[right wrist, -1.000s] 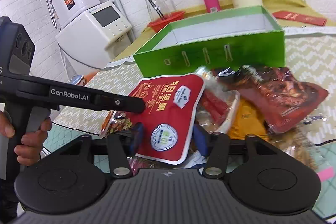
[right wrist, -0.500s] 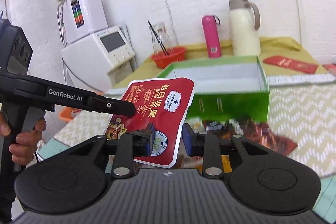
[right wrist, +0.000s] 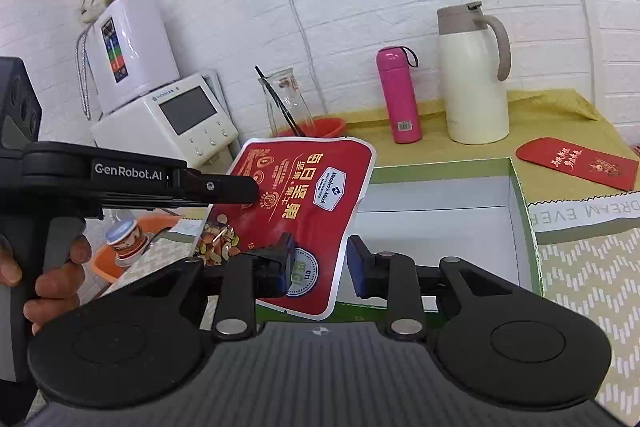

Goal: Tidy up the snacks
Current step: 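Carry the red nut pouch into the green box and release it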

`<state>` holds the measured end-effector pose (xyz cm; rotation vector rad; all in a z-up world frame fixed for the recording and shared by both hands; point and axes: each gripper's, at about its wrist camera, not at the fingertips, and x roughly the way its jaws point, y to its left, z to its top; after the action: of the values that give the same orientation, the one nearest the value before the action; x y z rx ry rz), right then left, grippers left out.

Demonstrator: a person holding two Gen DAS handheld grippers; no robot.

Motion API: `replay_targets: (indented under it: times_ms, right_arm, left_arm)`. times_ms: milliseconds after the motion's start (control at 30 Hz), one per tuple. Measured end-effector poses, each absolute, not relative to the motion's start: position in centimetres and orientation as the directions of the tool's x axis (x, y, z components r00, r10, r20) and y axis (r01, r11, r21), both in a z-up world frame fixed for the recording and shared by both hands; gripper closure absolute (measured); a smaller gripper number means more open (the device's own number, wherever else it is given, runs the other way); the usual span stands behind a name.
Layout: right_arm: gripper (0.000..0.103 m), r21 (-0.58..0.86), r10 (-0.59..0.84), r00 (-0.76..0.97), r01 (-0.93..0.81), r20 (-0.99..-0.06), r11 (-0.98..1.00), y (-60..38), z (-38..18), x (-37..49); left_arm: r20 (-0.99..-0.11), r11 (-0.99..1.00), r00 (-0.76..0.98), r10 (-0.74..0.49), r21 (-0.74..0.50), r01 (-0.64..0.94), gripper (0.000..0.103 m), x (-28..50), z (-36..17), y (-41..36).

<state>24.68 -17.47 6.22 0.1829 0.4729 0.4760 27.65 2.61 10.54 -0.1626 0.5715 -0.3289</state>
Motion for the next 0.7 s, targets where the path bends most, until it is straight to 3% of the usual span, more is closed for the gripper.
replay_targets:
  times_ms: [533,700]
  right_arm:
    - [0.05,0.283,0.438,0.697,-0.335,-0.567,0.899,-16.2,1.5,30.5]
    - [0.05,0.267,0.431,0.686,-0.338,-0.587,0.902,-16.2,1.8,30.1]
  left_arm:
    - [-0.647,0.95,0.698,-0.309,-0.249,0.19,0.086,33.7,4.1,2.8]
    - [-0.648,0.942,0.686,-0.33,-0.271,0.198,0.085,33.2,3.3,3.1]
